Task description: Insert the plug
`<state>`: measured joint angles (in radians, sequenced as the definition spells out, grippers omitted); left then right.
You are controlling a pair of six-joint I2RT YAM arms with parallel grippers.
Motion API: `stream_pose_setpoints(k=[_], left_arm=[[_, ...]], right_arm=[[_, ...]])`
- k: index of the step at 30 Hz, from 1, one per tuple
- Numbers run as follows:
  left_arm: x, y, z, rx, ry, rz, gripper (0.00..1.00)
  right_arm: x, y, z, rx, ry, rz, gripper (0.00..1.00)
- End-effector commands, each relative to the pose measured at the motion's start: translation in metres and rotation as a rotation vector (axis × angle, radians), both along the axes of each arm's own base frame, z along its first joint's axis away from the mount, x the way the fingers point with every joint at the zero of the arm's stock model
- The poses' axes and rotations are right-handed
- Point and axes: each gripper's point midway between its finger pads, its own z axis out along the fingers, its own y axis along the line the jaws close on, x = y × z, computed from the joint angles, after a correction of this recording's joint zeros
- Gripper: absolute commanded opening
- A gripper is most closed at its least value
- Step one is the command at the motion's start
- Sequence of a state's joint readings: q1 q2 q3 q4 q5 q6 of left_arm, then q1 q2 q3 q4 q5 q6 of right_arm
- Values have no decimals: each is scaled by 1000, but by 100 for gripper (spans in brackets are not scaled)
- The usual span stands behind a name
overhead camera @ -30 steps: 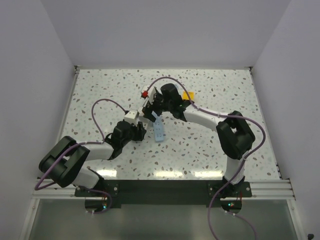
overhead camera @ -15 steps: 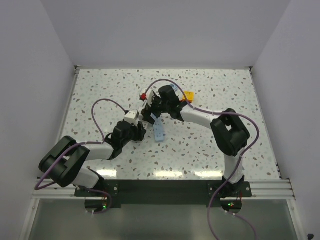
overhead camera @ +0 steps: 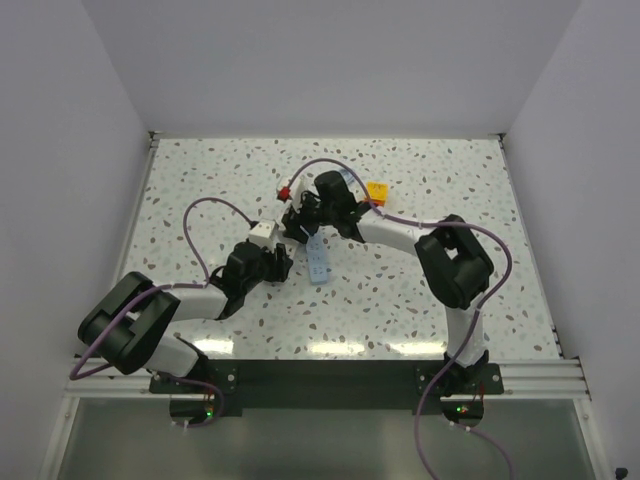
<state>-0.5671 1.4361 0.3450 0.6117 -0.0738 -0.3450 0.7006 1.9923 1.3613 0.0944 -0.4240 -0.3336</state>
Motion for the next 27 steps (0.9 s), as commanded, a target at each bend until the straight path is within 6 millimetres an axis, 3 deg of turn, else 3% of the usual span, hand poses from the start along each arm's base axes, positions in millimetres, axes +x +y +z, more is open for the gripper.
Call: stream_pose_setpoints(k=[1,8,19,27], left_arm=[[-20,-6,-22,32,90,-76,0],[-19,-3,-24,33,105,-49,0],[-17,4,-22,16,109,-9,0],[-16,9,-16,-22,98,11,0]], right_arm=[[9,5,6,11,-38,0,55],[4,-7,-4,-26,-39,-25,35],[-7,-29,-30,-97,-8,-61,23],[-10,-42,-44,-148,25,-91,21]])
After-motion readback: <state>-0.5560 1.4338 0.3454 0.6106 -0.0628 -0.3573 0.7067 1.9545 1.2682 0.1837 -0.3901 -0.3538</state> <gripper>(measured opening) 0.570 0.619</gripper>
